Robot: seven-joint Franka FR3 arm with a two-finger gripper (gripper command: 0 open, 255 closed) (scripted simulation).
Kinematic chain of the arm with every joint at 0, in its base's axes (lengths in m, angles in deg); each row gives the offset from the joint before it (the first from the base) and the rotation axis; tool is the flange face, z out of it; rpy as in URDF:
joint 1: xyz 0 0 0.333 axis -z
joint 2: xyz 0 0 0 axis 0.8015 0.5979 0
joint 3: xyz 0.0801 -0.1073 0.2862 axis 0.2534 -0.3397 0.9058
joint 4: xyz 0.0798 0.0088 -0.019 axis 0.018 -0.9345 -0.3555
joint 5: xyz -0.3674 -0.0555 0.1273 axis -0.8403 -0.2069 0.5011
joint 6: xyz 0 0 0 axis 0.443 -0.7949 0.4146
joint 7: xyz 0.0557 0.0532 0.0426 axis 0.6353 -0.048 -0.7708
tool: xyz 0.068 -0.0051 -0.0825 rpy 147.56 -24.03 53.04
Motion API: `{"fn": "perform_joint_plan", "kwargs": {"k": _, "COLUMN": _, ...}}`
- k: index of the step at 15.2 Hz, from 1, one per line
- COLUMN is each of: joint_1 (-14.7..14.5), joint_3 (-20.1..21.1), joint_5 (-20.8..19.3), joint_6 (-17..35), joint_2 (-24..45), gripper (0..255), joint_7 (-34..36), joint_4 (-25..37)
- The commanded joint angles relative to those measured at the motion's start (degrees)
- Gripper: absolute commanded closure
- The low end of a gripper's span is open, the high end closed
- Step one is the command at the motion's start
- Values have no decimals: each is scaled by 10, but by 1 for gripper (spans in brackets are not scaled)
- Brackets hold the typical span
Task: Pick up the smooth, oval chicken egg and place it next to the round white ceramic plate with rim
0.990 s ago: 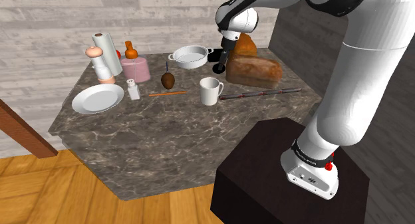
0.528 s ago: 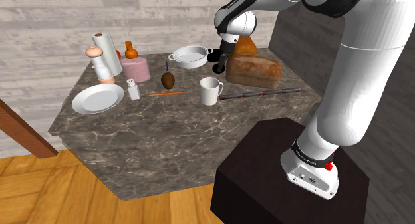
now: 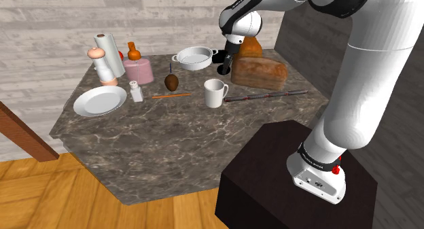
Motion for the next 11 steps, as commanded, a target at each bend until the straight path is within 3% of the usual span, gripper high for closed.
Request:
{"fn": "perform_joint_plan", "kwargs": {"k": 1, "joint_1": 0, "joint_3": 0, "joint_5": 0, "joint_6": 0, "joint_2": 0, "gripper": 255, "joint_7": 0, "joint_4": 0}}
{"fn": "perform_joint_plan", "kwargs": {"k": 11, "joint_1": -4, "joint_3": -7, "joint_5": -26, "joint_6": -43, "joint_2": -31, "gripper": 255, "joint_7": 24, "joint_4": 17}}
